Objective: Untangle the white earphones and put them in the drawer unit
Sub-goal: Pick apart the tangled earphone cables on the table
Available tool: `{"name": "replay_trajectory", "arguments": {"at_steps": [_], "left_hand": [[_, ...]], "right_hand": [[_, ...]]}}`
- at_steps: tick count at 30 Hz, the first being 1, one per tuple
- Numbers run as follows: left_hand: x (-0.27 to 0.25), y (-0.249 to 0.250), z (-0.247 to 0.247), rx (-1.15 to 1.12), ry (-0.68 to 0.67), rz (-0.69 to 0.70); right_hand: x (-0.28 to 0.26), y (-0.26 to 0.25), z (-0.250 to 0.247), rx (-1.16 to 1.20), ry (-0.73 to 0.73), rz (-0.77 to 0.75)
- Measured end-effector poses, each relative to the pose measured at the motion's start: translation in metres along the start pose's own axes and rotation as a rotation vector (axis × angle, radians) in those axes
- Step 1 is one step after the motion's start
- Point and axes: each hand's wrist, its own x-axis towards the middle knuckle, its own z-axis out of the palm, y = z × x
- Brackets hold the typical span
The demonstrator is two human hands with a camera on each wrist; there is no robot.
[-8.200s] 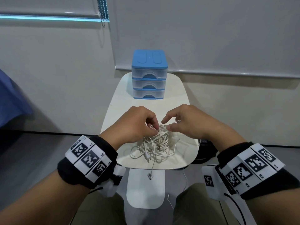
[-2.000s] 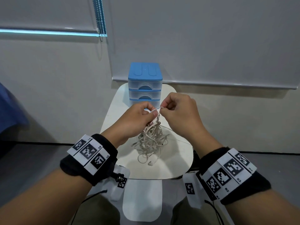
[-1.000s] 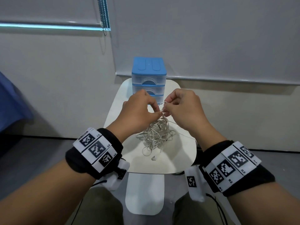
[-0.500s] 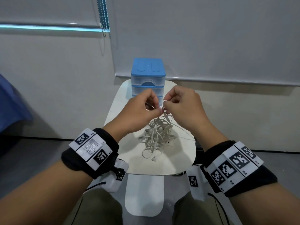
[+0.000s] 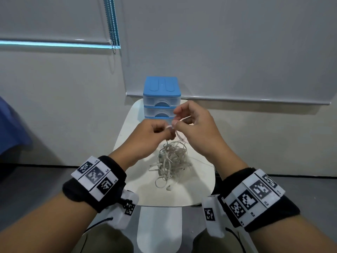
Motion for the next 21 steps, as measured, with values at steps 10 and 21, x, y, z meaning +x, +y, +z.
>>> {"name": "replay_trajectory", "arguments": {"at_steps": [10, 21], "left_hand": [[-0.001, 0.013, 0.009, -0.148, 0.075, 0.009], [-0.003, 0.007, 0.007, -0.066, -0.072, 0.09]], "right_hand": [[-0.002, -0.005, 0.001, -0.645, -0.165, -0.208], [0.006, -0.035, -0.001, -0.463, 0.115, -0.164]]}}
